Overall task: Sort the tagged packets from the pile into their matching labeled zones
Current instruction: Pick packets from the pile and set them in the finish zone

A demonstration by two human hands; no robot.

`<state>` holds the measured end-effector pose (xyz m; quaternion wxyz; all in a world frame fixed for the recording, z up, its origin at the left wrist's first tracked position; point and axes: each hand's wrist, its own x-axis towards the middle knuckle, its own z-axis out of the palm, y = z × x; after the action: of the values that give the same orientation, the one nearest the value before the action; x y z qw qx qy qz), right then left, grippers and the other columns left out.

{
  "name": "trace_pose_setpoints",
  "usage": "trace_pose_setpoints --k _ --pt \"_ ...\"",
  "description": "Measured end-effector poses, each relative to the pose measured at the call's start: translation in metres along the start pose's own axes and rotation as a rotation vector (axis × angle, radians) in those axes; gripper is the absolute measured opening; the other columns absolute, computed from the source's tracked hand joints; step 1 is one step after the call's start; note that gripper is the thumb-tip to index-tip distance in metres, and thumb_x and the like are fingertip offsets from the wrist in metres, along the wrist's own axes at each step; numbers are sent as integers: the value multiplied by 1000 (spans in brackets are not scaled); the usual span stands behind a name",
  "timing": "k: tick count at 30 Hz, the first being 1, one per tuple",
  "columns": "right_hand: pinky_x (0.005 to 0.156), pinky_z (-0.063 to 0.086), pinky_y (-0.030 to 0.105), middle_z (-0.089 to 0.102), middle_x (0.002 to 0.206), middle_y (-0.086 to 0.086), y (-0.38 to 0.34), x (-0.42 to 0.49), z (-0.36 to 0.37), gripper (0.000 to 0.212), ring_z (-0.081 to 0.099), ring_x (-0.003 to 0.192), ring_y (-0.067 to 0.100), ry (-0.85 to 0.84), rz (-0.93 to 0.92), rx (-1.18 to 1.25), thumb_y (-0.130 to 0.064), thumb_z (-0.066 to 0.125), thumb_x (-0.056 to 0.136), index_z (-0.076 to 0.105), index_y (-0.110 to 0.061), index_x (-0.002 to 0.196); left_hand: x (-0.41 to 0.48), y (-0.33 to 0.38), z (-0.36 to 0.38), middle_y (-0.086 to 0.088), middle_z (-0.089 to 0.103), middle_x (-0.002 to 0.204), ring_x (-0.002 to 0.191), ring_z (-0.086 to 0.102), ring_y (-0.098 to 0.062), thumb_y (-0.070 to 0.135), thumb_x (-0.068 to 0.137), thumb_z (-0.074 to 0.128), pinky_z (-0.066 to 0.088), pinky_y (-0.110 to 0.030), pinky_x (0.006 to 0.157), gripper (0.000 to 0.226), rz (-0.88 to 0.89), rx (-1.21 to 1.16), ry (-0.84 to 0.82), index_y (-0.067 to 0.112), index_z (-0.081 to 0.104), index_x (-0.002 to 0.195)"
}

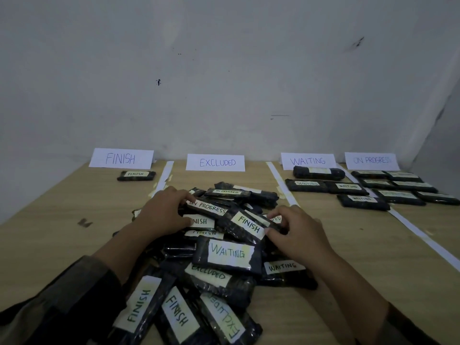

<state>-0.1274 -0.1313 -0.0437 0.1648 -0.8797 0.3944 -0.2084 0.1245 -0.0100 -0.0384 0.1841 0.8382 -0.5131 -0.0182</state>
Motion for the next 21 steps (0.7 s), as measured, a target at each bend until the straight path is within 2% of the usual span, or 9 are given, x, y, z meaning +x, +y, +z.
trace_pose_setpoints --k 2,5,8,11,16,18,21 --pt "88 27 31 49 93 -14 -9 10 3 20 51 90 7 -6 -41 19 -46 61 84 56 -39 102 4 -2 1 4 49 121 117 42 -18 44 77 70 37 -34 95 45 21 76 16 39 55 119" --pt "95 28 36 53 106 -12 -25 27 13 30 51 103 10 -25 -112 -5 -53 58 84 57 -36 108 15 -1 2 9 46 134 126 36 -19 53 81 62 30 -41 102 46 94 171 -13 43 51 124" --pt "98 29 39 55 116 -11 -40 45 26 43 49 111 13 -59 -143 -75 -61 53 83 55 -33 115 28 3 6 12 45 140 131 35 -17 49 86 57 27 -43 107 46 120 166 -132 42 46 131" --pt "98 28 43 55 124 -8 -49 58 39 54 49 116 16 -122 -131 -178 -67 46 83 53 -31 121 36 7 7 9 45 139 130 37 -17 47 88 56 28 -42 107 50 132 177 -175 40 42 135" --pt "103 27 47 56 125 -5 -51 66 47 50 48 118 21 -115 -96 -215 -61 47 85 53 -32 125 45 8 -2 3 47 127 121 40 -18 58 75 66 32 -39 99 62 146 256 -208 36 48 131" --pt "103 27 47 58 122 -6 -50 65 47 47 49 116 20 -107 -93 -186 -59 51 84 51 -34 124 46 9 -5 4 49 121 116 44 -17 55 70 73 36 -38 98 59 141 187 -205 34 54 122" --pt "102 28 47 61 104 -11 -49 64 45 36 55 102 17 -74 -93 -102 -54 57 83 51 -34 112 45 10 -9 9 56 111 106 51 -14 38 63 84 43 -33 90 51 131 -42 -190 32 58 107"
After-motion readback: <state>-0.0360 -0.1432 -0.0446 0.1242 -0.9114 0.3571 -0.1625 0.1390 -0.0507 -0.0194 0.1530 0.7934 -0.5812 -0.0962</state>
